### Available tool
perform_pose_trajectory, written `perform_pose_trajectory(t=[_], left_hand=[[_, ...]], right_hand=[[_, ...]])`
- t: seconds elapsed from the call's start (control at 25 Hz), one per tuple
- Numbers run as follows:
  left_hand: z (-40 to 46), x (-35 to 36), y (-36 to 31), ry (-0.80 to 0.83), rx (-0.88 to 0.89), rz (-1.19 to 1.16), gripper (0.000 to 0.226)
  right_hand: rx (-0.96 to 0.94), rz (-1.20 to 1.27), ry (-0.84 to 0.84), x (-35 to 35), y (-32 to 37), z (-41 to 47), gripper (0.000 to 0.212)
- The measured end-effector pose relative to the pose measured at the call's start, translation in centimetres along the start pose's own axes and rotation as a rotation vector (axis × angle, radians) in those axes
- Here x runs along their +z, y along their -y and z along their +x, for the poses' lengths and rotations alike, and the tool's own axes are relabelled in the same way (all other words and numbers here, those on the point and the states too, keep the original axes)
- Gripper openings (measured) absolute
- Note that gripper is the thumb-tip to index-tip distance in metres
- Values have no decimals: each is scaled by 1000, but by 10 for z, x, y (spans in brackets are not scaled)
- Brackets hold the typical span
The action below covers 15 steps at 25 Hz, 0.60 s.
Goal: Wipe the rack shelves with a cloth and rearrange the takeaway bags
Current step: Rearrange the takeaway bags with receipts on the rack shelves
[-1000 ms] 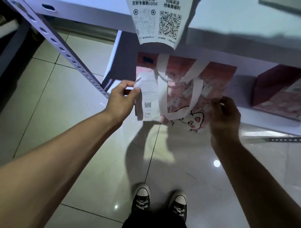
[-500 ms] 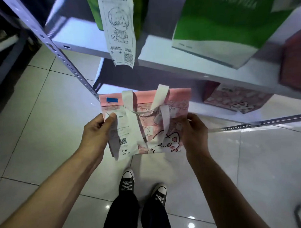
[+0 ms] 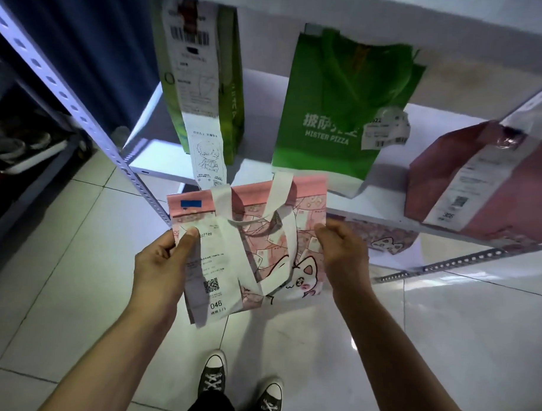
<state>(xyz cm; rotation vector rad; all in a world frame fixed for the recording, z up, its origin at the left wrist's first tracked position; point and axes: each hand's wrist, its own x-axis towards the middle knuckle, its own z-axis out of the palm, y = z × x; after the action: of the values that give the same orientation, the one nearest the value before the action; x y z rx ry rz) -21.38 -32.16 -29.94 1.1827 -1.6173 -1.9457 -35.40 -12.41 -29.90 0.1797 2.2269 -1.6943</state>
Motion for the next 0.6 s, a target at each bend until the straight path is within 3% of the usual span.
perform_pose_trajectory(t=[0.12,0.28,0.44,0.6], left_hand=[[-6,-1,-21,5,-10,-29,19],[-6,0,-34,-3,-17,-4,20],[-5,2,-33,-10,-56,-8,20],[1,0,-27,0,-84,16,20]], right_hand=[[-8,114,-124,-5,32,18,11],[-119,181,-408,-16,65,65,38],[49,29,-346,-25,76,113,57],[38,117,-332,-20,78,132,42]])
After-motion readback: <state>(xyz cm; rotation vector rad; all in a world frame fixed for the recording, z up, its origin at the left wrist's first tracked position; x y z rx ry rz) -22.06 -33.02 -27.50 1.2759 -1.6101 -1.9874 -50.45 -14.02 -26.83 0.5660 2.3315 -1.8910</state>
